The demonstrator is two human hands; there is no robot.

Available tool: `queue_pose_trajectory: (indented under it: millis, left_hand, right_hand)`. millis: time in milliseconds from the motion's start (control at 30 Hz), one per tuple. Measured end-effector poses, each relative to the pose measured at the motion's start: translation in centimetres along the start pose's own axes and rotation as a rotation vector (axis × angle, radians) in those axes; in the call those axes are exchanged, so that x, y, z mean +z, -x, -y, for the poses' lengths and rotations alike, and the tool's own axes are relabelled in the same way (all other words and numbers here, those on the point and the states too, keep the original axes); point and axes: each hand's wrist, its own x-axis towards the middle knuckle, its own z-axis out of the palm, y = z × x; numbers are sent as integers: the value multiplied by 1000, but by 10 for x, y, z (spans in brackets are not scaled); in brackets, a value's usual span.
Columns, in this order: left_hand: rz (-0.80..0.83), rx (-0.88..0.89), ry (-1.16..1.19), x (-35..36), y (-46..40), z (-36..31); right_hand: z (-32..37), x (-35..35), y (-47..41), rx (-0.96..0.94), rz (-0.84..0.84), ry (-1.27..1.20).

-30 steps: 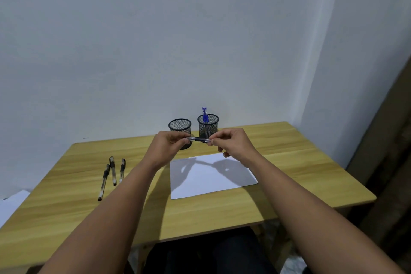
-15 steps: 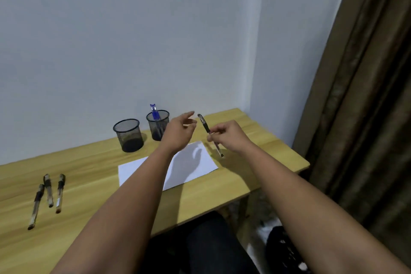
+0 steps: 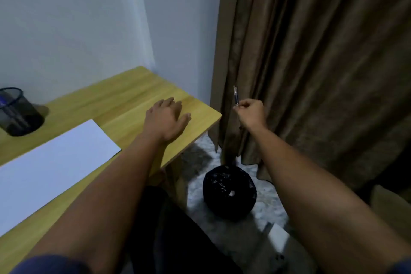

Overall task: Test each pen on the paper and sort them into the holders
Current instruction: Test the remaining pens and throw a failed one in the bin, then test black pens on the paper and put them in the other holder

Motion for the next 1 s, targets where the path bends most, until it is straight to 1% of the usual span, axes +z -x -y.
queue_pose_trajectory:
  millis: [133,233,367,500,633,767,833,933,1000]
  left_hand:
    - [9,-17,-91,25,-7,-6]
    - [-24,-18,-98,31,-9,-4]
    - [-52,-44,-118,36,-10,-4]
    - [-60,-47,-114,36,-9,-6]
    - [-50,-48,-111,34,-7,-7]
    - [-11,-41,-118,23,-4,-11]
    - [-33,-32,-92,10,1,-12]
    - [-95,-62,-69,-12,13,-4]
    - [-138,-79,-102,-30,24,10]
  right_hand:
    - [-72,-3,5,169,82,141]
    - [-113,8,11,265,126,244]
    - [-130,16,18,308,171,362]
    - [-123,15,10,290,195,325]
    - [-76,3,1,195,61,195]
    - [-8,-2,-1,-32,-43,106]
    - [29,1,4,-169,-22,83]
    - [73,18,15,-298,102,86]
    - [97,37,28,-396,171,104]
